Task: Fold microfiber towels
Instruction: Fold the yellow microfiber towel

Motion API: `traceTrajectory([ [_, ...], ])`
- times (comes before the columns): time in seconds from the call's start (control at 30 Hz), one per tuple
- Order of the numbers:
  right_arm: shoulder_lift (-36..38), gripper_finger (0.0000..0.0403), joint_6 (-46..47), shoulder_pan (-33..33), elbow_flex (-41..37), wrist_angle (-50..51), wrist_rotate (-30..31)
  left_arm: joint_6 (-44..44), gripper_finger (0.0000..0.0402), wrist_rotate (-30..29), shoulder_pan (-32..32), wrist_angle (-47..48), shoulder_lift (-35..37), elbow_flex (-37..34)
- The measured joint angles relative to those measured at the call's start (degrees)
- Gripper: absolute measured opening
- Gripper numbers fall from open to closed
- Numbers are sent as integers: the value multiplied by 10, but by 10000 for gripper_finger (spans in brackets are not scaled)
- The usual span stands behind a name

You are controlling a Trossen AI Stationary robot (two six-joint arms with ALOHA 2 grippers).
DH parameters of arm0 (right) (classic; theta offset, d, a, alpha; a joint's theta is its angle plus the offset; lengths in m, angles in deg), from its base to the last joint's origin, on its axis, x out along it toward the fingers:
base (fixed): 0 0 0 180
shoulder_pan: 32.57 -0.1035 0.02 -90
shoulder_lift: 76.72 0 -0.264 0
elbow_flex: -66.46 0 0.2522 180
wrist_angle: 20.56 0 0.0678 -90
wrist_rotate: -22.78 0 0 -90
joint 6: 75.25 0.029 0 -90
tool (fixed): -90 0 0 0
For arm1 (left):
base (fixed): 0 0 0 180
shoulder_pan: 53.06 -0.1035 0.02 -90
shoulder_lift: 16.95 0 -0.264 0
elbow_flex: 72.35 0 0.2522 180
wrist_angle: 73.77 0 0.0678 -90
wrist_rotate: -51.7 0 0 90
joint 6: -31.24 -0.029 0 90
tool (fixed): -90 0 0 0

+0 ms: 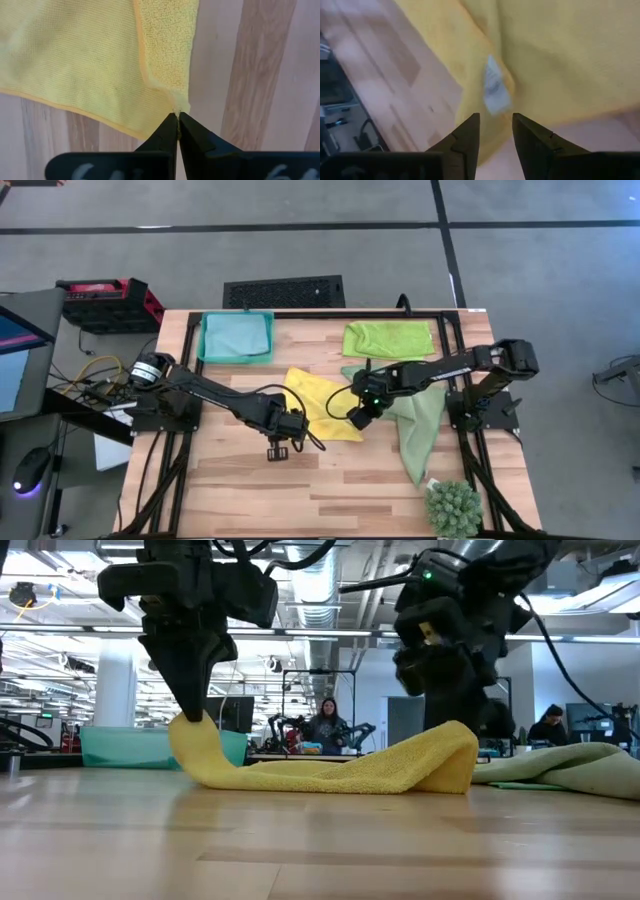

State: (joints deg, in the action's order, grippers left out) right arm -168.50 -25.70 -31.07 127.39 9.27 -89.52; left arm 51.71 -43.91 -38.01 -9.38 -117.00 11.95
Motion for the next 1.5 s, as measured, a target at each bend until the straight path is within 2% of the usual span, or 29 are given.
traceTrajectory([
  [0.2, -48, 138, 0, 0, 1, -22, -4, 3, 0, 3, 0, 0, 0, 0],
  [0.5, -44, 137, -15, 0, 1, -36, -6, 3, 0, 3, 0, 1, 0, 0],
  [0.63, -54, 137, -55, 0, 2, -76, -42, 3, 0, 3, 0, 1, 0, 0],
  [0.73, -69, 118, -64, -1, 1, -95, -85, 3, 0, 3, 0, 1, 0, 0],
  [0.8, -75, 88, -67, -7, 1, -102, -91, 3, 0, 3, 0, 1, 0, 0],
  [0.9, -80, 23, -88, -17, 0, -102, -85, 3, 0, 3, 0, 4, 0, 0],
  [0.93, -79, 14, -93, -21, 0, -109, -80, 4, 0, 3, 0, 6, 0, 0],
  [1.23, -23, 6, -91, -34, 4, -102, -23, 27, 0, 3, 0, 35, 0, 0],
  [1.5, 50, 3, -91, -34, 4, -52, 38, 34, 0, 2, 0, 45, 3, 0],
])
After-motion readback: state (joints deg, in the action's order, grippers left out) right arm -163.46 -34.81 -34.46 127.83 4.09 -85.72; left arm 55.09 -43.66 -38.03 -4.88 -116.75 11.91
